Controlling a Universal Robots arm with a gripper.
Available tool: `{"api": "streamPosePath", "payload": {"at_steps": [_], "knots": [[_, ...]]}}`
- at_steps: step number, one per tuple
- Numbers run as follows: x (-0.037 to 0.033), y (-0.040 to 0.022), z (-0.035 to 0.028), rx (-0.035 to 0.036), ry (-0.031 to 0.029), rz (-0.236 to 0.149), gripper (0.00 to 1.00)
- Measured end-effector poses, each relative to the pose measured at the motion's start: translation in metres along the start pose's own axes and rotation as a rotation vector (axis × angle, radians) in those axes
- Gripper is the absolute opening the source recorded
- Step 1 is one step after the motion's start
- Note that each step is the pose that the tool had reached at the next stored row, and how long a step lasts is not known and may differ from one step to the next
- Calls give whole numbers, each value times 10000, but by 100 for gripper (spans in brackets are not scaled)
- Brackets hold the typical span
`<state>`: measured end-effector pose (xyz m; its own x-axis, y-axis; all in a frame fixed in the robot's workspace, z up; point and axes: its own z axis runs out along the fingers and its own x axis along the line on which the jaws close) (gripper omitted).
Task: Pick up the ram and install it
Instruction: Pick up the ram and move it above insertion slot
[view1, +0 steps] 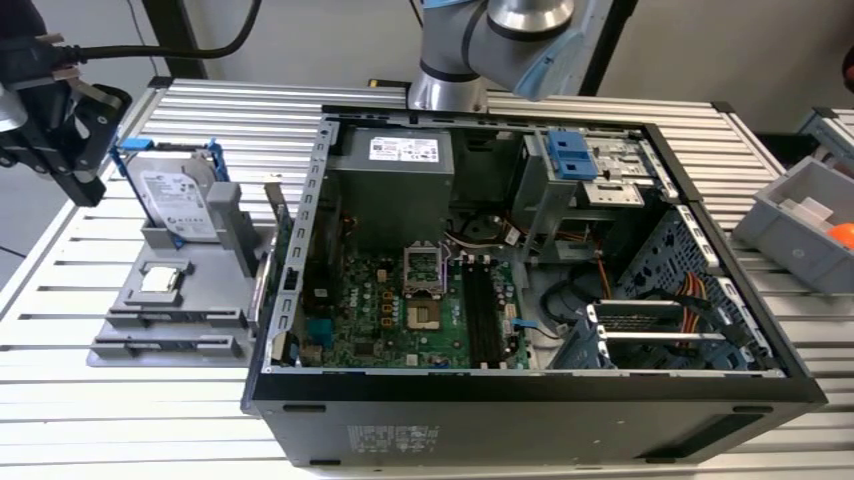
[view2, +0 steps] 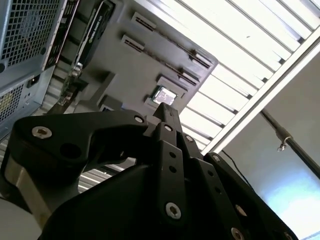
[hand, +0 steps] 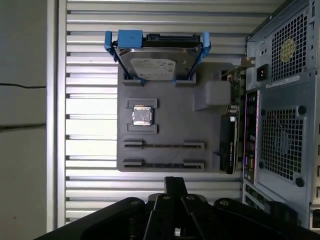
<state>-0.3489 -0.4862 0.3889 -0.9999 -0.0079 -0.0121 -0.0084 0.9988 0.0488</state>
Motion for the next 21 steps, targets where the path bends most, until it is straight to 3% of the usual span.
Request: {"api": "streamPosePath", "payload": {"at_steps": [21], "knots": [[0, 0, 1, -26, 102, -2107, 0]]}}
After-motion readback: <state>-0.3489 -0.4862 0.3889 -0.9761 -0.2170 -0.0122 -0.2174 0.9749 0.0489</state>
